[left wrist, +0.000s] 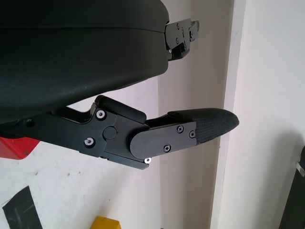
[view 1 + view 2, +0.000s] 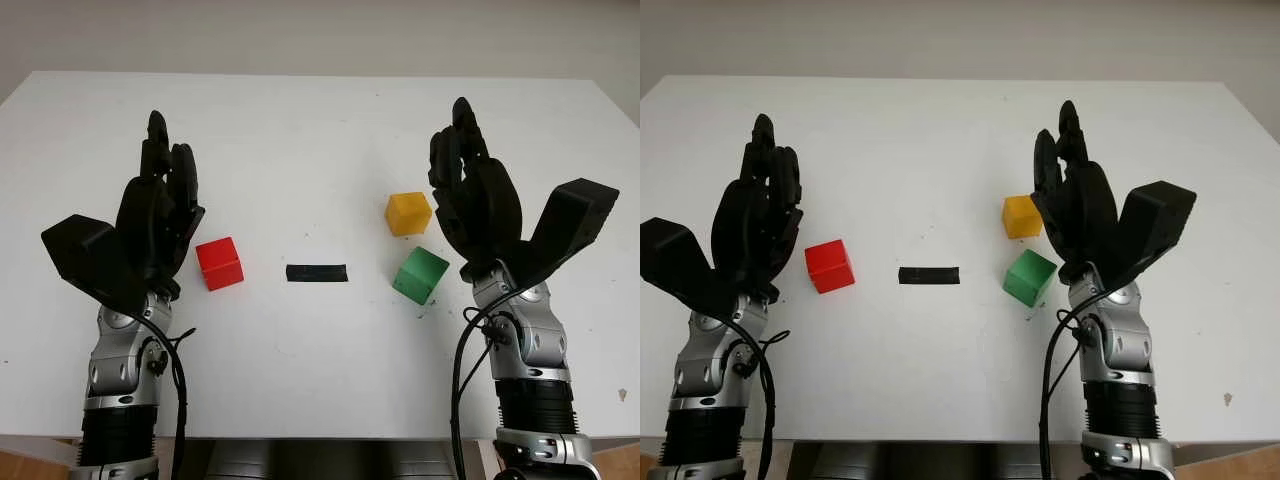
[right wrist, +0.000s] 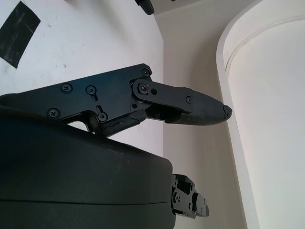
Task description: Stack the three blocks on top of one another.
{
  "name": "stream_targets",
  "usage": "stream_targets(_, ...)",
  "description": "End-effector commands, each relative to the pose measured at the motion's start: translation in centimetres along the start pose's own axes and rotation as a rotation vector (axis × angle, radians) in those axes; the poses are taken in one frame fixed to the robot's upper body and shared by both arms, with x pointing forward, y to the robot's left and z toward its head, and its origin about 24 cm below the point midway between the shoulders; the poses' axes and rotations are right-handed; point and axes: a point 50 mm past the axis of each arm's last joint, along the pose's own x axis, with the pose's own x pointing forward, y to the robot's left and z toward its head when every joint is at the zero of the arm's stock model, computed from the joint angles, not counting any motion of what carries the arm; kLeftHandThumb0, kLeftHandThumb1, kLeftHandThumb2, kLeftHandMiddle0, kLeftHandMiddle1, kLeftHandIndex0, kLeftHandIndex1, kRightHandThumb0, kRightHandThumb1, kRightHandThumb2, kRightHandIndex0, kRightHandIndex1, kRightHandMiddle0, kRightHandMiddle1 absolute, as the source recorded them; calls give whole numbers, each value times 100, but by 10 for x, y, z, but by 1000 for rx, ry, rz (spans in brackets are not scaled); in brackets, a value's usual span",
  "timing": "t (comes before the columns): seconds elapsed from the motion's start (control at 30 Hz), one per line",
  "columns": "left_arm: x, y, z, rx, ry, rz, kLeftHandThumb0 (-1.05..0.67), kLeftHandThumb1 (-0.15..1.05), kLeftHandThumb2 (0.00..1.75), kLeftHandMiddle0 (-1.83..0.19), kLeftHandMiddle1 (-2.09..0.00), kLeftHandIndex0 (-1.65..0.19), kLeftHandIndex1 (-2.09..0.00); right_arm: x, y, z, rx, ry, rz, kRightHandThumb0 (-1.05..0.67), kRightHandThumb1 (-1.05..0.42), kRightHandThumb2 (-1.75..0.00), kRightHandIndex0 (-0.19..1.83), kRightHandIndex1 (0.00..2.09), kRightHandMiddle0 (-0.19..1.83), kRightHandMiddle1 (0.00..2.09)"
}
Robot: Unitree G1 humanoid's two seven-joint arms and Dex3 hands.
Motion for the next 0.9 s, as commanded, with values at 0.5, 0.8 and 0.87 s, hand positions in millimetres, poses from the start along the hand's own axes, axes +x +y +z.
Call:
stream_targets(0.5,1,-4,-1,24,9,-18,-73,105,62,19,0,19,0,-5,-7,11,6,-53,-45,-67,-105,-56,-19,0,-19,0)
stream_targets(0.8,-7,6,20,165,-69,-11,-71,105,49,14,-4,13,-4,-5,-7,23,-68,-83,-43,-68,-105,-53,-18,2,-19,2)
stream_targets(0.87,-11,9,31,282,-90,-16,-72,105,42,11,-6,11,-6,-5,-6,23,-64,-85,-41,-68,-105,-53,-19,2,-19,1)
